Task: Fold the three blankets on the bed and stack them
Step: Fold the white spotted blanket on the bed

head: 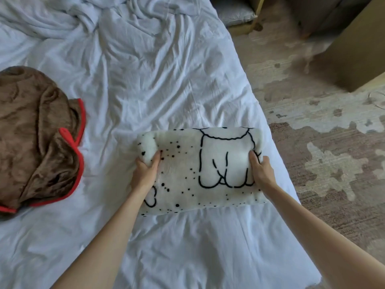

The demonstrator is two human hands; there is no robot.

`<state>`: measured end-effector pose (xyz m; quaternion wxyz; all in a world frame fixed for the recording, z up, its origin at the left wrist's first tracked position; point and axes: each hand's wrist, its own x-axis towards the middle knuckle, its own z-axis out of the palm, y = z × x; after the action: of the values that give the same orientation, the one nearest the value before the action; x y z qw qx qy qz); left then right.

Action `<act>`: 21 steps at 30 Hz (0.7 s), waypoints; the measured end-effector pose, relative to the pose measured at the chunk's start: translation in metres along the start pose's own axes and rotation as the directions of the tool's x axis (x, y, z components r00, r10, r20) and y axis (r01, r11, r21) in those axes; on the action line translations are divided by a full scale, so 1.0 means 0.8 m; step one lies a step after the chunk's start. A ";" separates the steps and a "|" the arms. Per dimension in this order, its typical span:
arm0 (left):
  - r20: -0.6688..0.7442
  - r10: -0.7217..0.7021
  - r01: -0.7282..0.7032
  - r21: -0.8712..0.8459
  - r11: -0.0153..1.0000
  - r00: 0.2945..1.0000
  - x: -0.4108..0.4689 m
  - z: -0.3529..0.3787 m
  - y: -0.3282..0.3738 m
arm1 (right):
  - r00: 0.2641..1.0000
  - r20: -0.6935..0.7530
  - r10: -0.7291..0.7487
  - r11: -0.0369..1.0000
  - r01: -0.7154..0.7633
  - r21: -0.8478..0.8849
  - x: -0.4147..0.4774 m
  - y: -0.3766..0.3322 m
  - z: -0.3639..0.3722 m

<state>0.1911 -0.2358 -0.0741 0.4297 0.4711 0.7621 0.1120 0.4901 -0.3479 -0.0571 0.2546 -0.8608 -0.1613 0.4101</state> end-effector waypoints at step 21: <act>-0.246 0.399 -0.337 0.260 0.905 0.883 0.048 -0.256 -0.007 | 0.712 0.148 -0.687 0.656 0.694 -0.295 -0.151 -0.192 0.198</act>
<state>0.0246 -0.1596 0.0259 0.2302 0.6286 0.7209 0.1795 0.2809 -0.2321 0.0213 0.2416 -0.7598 -0.5449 0.2597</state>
